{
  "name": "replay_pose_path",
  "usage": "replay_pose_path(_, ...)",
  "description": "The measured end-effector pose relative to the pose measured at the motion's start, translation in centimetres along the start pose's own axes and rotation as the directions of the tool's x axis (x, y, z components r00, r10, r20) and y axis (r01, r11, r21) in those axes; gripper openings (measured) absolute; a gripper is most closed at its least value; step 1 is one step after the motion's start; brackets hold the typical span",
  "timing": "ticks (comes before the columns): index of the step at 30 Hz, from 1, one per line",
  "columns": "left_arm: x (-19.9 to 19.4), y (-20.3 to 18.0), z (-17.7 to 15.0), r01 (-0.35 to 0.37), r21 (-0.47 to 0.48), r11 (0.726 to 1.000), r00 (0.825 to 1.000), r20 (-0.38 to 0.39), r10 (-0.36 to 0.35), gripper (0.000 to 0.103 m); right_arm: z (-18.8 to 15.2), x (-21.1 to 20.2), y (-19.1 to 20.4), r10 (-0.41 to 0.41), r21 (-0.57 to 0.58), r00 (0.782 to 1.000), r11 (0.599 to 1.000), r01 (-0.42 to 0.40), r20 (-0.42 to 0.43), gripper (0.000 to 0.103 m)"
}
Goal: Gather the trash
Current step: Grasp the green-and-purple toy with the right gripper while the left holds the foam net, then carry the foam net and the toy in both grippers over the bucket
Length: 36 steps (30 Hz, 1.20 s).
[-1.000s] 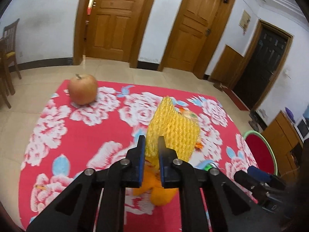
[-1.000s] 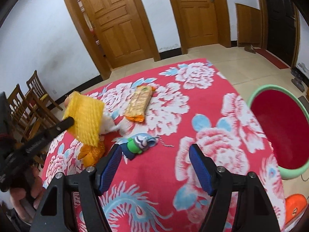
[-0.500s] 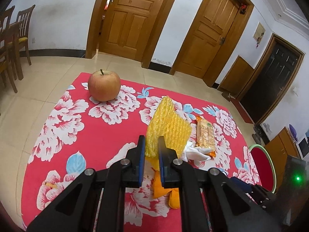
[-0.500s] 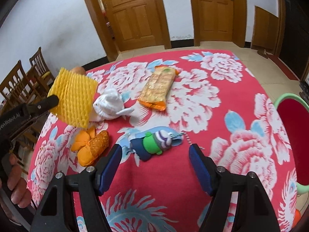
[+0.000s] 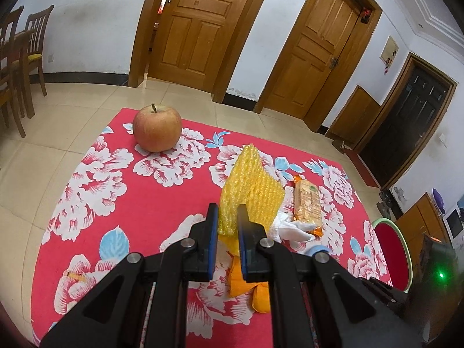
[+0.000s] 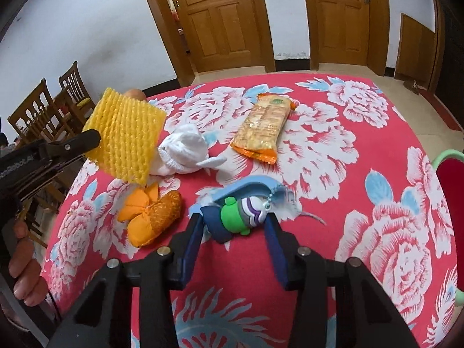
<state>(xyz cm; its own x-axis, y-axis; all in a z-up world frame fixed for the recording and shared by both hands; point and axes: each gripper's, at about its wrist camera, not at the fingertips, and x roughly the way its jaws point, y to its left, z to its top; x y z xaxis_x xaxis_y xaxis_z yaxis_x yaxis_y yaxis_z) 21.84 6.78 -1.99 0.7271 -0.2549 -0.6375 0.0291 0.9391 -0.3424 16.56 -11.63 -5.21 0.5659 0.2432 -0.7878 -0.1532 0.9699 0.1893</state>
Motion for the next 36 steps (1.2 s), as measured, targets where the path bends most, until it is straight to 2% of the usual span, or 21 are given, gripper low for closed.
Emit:
replay_pose_path(5,0.0,-0.2,-0.1,0.0,0.005,1.0,1.0,-0.002,0.0,0.011,-0.5,-1.9,0.2,0.006,-0.023,0.999,1.0,-0.005,0.04,0.046)
replay_pose_path(11,-0.1,-0.5,-0.1,0.012,0.015,1.0,1.0,0.005,-0.012,0.011,-1.2,-4.1,-0.7,0.03,0.011,0.997,0.999,-0.031,0.072,0.046)
replay_pose_path(17,-0.8,-1.6,-0.2,0.03,0.039,0.999,0.999,0.013,-0.031,0.011,-2.1,-7.0,-2.1,0.014,0.056,0.993,0.998,-0.02,0.119,0.046)
replay_pose_path(30,-3.1,-6.9,-1.4,0.058,0.149,0.987,0.998,0.014,-0.061,0.011,-4.0,-13.3,-6.8,-0.044,0.18,0.97,0.984,0.0,0.239,0.046)
replay_pose_path(36,-3.5,-9.8,-2.3,0.072,0.194,0.978,0.997,0.005,-0.074,0.011,-4.7,-15.1,-9.4,-0.076,0.242,0.96,0.97,0.009,0.268,0.046)
